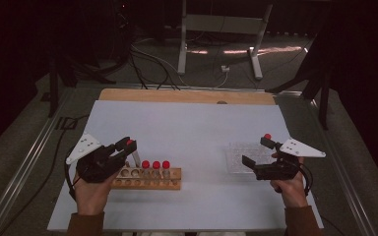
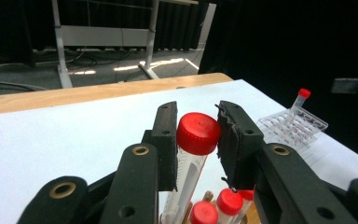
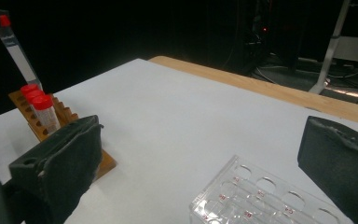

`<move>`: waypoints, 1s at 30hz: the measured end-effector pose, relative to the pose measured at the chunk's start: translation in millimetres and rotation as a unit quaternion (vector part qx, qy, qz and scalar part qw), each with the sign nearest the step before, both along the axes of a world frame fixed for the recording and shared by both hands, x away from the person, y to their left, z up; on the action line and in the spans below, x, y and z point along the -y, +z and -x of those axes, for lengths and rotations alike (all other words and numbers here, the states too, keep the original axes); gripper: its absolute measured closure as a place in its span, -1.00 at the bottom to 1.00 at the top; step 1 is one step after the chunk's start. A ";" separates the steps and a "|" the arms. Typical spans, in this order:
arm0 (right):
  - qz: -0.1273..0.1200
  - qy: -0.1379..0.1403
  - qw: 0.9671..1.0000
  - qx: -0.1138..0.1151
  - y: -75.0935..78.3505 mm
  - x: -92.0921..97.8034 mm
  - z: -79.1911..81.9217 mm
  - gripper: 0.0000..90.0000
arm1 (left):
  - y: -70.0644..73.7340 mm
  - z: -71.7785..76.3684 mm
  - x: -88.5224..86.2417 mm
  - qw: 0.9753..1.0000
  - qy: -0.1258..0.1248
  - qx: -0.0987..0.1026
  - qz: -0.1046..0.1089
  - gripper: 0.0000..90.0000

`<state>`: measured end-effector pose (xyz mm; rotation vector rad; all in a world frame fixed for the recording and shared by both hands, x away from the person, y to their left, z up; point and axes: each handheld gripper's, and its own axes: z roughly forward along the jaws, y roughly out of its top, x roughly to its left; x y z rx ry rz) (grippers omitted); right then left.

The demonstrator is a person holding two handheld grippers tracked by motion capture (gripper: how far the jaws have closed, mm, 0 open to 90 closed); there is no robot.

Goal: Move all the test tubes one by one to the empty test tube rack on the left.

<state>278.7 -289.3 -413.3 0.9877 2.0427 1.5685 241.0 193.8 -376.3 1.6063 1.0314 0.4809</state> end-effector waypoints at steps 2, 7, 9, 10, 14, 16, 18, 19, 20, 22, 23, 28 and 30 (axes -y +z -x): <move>0.001 0.000 1.000 -0.001 -0.6 -0.7 -0.3 -1.00 | -1.0 1.2 -3.1 1.000 0.002 -0.002 0.006 0.57; 0.002 0.002 1.000 -0.001 -0.6 -1.4 -0.2 -1.00 | -5.8 4.8 -5.6 1.000 0.003 -0.010 0.000 0.57; 0.000 0.001 1.000 -0.001 -0.6 -0.6 -0.2 -1.00 | -7.5 5.6 -5.8 1.000 0.002 -0.013 -0.001 0.57; 0.000 0.001 1.000 0.000 -0.5 -0.3 -0.2 -1.00 | -8.7 6.1 -5.8 1.000 0.003 -0.015 -0.001 0.57; -0.001 0.000 1.000 0.000 0.0 0.3 0.1 -1.00 | -14.2 6.4 -5.6 1.000 0.001 -0.019 -0.005 0.57; -0.001 0.001 1.000 0.000 -0.2 0.2 0.0 -1.00 | -17.5 6.7 -5.4 1.000 0.000 -0.022 -0.007 0.57; 0.000 0.001 1.000 0.000 -0.2 0.1 0.0 -1.00 | -19.6 7.6 -5.0 1.000 -0.001 -0.020 -0.009 0.57; -0.001 0.001 1.000 0.000 -0.1 0.2 0.1 -1.00 | -20.4 8.0 -4.6 1.000 0.000 -0.019 -0.008 0.57; -0.002 0.001 1.000 0.000 0.0 0.4 0.1 -1.00 | -21.0 8.3 -4.8 1.000 -0.001 -0.019 -0.010 0.57; -0.002 0.000 1.000 0.000 0.1 0.6 0.1 -1.00 | -23.0 9.0 -4.0 1.000 -0.001 -0.020 -0.012 0.57; -0.001 0.000 1.000 0.001 0.1 0.7 0.1 -1.00 | -23.9 9.3 -3.8 1.000 -0.003 -0.021 -0.012 0.57; -0.002 0.001 1.000 0.001 0.4 0.6 0.4 -1.00 | -28.5 9.4 -2.8 1.000 -0.005 -0.023 -0.017 0.57; -0.002 0.001 1.000 0.001 0.4 0.7 0.3 -1.00 | -30.9 9.1 -2.5 1.000 -0.006 -0.024 -0.018 0.57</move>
